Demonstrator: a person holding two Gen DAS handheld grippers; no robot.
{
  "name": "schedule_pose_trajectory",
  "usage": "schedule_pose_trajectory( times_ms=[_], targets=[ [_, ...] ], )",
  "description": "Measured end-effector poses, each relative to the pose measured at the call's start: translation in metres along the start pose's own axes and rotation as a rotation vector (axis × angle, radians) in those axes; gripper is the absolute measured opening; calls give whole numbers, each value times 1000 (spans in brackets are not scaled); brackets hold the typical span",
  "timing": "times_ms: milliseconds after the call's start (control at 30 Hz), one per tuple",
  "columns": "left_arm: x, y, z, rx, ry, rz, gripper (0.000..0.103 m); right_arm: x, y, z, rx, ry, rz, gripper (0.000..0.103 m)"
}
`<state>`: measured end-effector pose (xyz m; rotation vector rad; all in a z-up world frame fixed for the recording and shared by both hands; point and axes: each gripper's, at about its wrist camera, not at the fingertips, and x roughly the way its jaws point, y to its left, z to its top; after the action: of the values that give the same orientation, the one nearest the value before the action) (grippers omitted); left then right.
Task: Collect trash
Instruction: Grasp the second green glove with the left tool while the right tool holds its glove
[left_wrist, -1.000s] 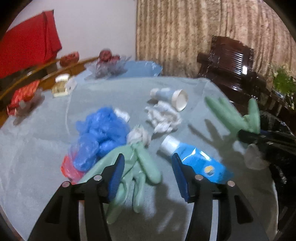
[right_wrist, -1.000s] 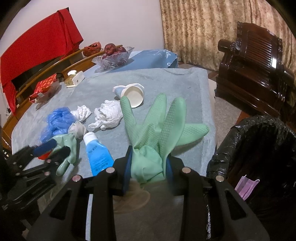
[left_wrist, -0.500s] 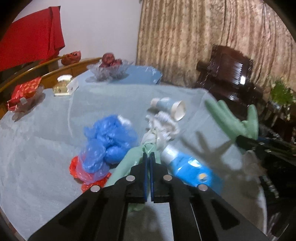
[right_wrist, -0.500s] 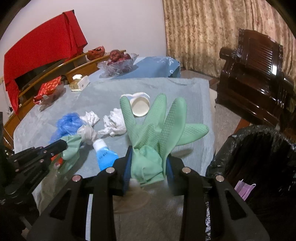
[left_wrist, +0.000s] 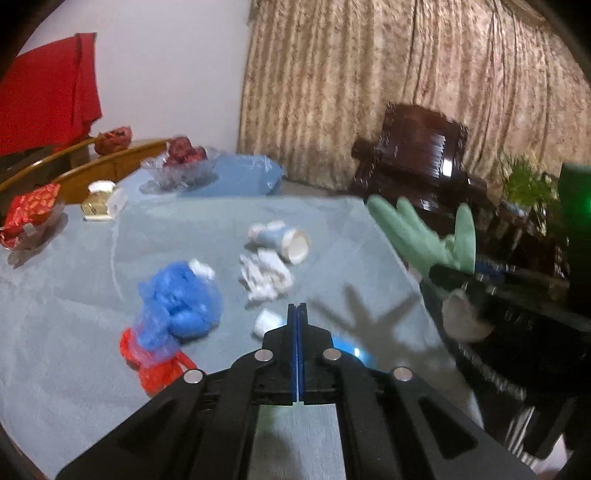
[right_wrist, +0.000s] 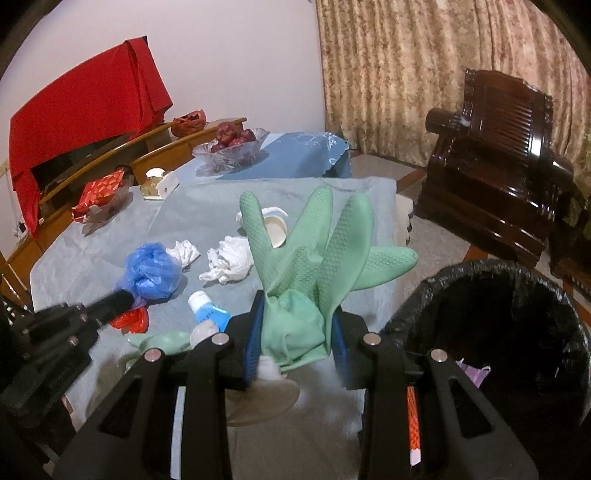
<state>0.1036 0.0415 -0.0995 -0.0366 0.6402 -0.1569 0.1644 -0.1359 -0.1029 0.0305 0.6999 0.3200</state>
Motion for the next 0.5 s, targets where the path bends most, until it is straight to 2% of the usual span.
schedule_pose_trajectory(
  times_ms=[67,100,133,167,200,233,333,500],
  targets=[
    [7,2,-13,7,52,-21,0,1,1,-5,-1,11,2,31],
    [8,3,-18,2,65,-27,4,1,1,-8,-2,17,2,31],
    [9,6,-25,0,82,-26,16,2,1,-11,-1,23,3,31],
    [9,7,-31,0,89,-20,22,2,1,-14,2,27,4,31],
    [10,8,-35,2,91,-13,37,3,2,-15,6,30,4,31],
    [12,8,-42,5,98,6,45,4,2,-17,10,33,4,31],
    [17,9,-53,7,118,13,58,5,3,-22,22,34,9,31],
    [35,9,-60,24,148,58,61,13,11,-36,10,75,22,31]
  ],
)
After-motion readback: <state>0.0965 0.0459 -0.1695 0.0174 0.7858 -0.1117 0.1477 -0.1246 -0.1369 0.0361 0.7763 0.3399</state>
